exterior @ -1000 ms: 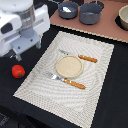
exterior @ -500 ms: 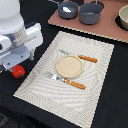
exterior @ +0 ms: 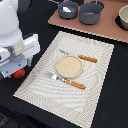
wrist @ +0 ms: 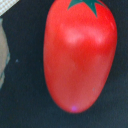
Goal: Place the pan onto the stove and place the fish and sausage into the pan.
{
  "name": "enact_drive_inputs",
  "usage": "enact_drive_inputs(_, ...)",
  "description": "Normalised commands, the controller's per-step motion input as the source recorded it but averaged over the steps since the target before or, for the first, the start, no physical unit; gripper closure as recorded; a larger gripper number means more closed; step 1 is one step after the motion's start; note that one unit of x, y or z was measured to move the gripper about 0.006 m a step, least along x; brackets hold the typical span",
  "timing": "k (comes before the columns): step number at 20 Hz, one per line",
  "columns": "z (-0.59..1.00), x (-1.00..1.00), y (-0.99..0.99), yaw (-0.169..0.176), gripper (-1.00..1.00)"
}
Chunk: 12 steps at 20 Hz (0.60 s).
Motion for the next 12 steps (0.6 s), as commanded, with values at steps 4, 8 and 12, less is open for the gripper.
enact_drive_inputs(4, -0.32, -0.08, -0.08, -0.035, 1.00)
enact_drive_inputs(8, -0.25, -0.04, -0.03, -0.038, 1.00)
enact_drive_inputs(12, -0.07, 0.00, -0.01, -0.039, 1.00)
